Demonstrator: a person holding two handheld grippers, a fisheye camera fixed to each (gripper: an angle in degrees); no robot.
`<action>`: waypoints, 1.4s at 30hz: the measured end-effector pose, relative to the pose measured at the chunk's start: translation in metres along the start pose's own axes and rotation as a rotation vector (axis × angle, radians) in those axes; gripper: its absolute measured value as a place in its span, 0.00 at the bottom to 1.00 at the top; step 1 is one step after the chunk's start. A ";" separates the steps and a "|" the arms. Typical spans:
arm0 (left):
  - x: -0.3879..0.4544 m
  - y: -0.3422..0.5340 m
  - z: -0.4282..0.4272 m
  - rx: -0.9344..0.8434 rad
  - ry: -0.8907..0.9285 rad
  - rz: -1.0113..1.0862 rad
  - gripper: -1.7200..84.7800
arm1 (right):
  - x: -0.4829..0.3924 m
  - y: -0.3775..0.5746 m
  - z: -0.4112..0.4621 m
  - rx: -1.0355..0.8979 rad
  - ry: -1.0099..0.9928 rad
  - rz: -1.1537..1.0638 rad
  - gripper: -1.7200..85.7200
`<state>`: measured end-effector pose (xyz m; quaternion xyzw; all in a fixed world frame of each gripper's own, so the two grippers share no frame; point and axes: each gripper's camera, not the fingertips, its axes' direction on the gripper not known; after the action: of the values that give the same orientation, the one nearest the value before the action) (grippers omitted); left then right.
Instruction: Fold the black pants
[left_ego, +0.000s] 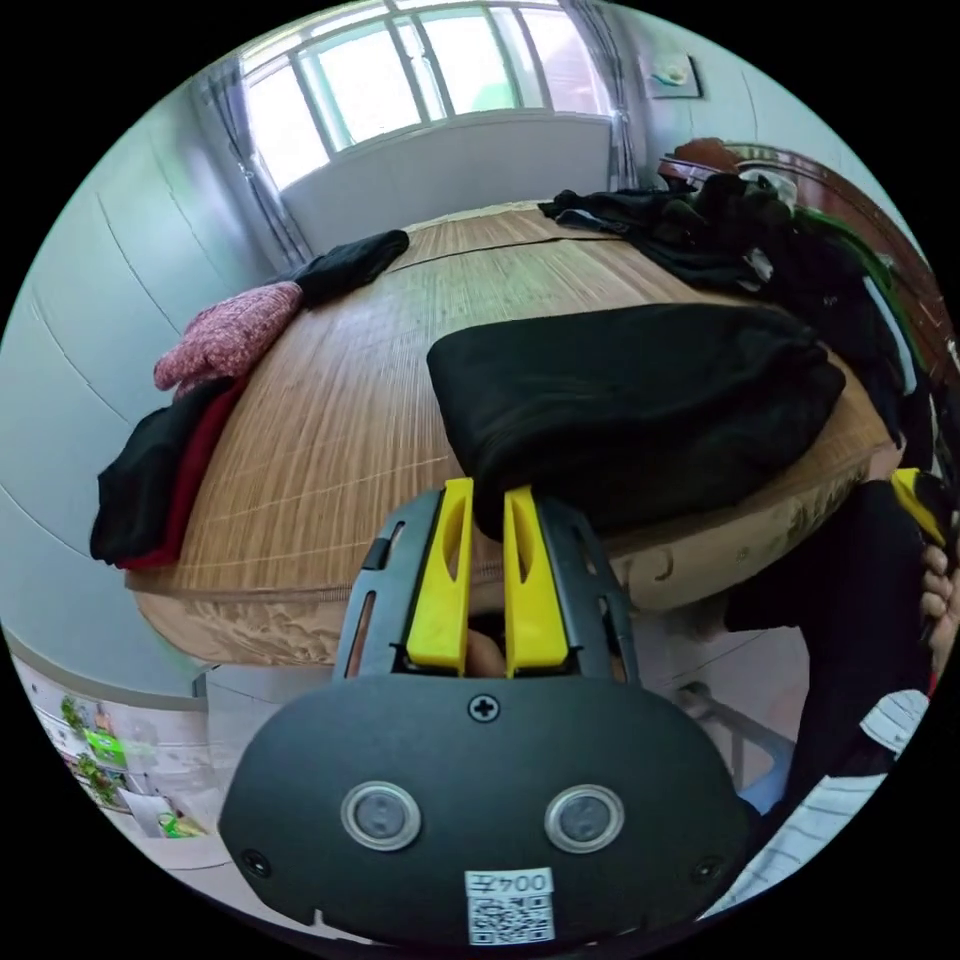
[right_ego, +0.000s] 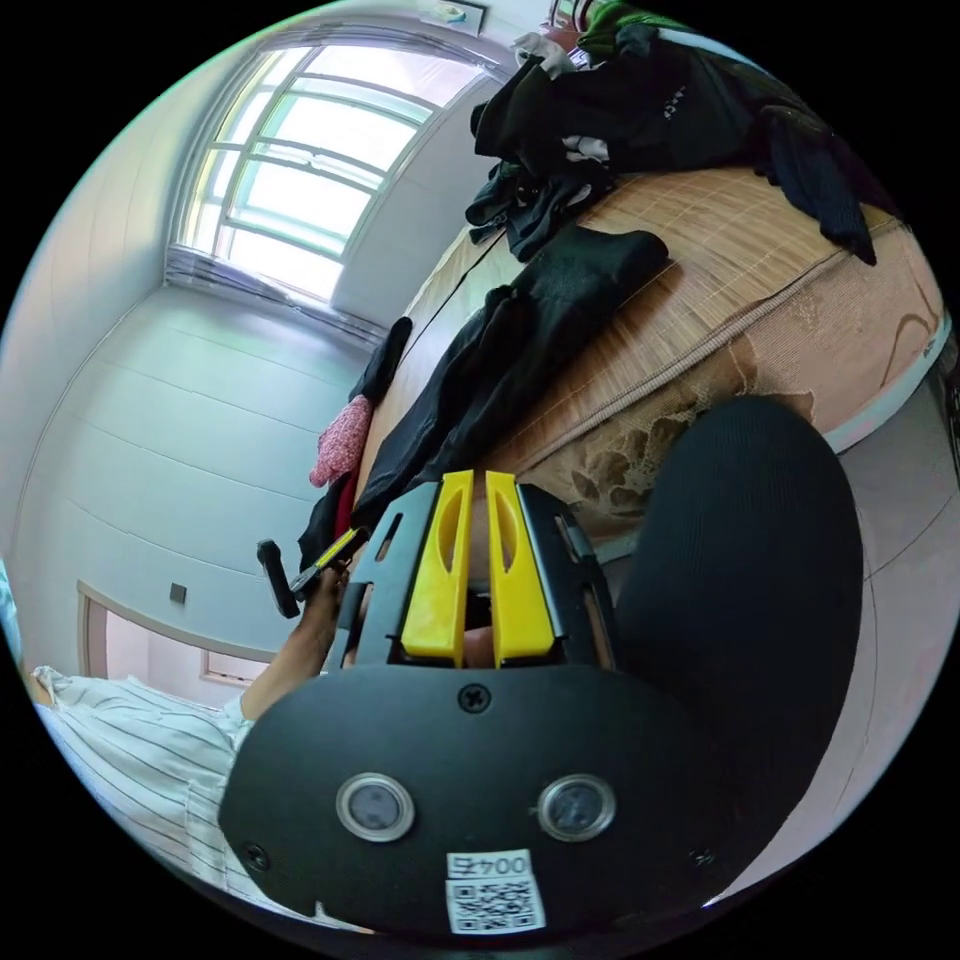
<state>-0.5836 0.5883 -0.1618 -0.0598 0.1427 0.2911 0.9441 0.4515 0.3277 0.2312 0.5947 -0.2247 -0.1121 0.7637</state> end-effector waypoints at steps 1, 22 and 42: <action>-0.025 -0.026 -0.013 -0.037 0.063 -0.016 0.06 | -0.003 -0.008 0.007 -0.005 -0.018 0.016 0.08; -0.251 -0.254 -0.297 -0.053 0.610 -0.406 0.06 | -0.024 -0.199 0.152 -0.098 -0.050 0.453 0.17; -0.203 -0.414 -0.306 -0.158 0.596 -0.430 0.04 | -0.152 -0.232 0.181 -0.008 0.549 -0.417 0.08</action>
<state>-0.5811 0.0792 -0.3789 -0.2430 0.3723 0.0662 0.8933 0.2549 0.1769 0.0116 0.6330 0.1160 -0.1025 0.7585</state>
